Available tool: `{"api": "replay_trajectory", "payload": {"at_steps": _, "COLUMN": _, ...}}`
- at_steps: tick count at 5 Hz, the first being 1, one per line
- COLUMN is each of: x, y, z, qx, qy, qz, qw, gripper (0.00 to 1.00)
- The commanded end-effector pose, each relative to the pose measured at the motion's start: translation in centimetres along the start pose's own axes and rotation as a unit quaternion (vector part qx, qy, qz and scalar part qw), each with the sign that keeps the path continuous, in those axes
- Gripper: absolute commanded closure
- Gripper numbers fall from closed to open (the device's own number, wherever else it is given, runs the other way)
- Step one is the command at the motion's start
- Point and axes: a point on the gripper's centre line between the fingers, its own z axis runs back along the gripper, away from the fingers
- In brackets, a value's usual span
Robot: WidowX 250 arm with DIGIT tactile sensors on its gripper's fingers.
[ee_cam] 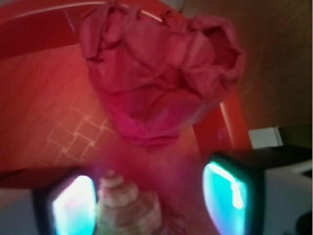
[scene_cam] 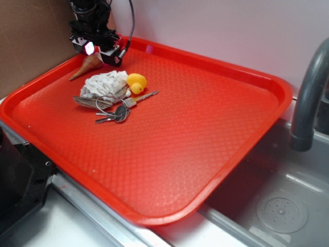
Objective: Grab the shell.
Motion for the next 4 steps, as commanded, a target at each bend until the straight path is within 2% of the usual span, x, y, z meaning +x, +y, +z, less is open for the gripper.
{"api": "replay_trajectory", "payload": {"at_steps": 1, "x": -1.2, "y": 0.3, "z": 2.6, "qx": 0.002, "qy": -0.016, "qz": -0.006, "qw": 1.0, "gripper": 1.0}}
{"api": "replay_trajectory", "payload": {"at_steps": 2, "x": -3.2, "y": 0.1, "z": 7.6, "qx": -0.015, "qy": -0.053, "qz": -0.012, "qw": 0.998, "gripper": 1.0}}
{"api": "replay_trajectory", "payload": {"at_steps": 3, "x": -5.0, "y": -0.5, "z": 13.1, "qx": -0.048, "qy": -0.067, "qz": -0.013, "qw": 0.996, "gripper": 1.0}}
{"api": "replay_trajectory", "payload": {"at_steps": 4, "x": -7.2, "y": -1.5, "z": 18.8, "qx": -0.096, "qy": -0.082, "qz": -0.02, "qw": 0.992, "gripper": 1.0}}
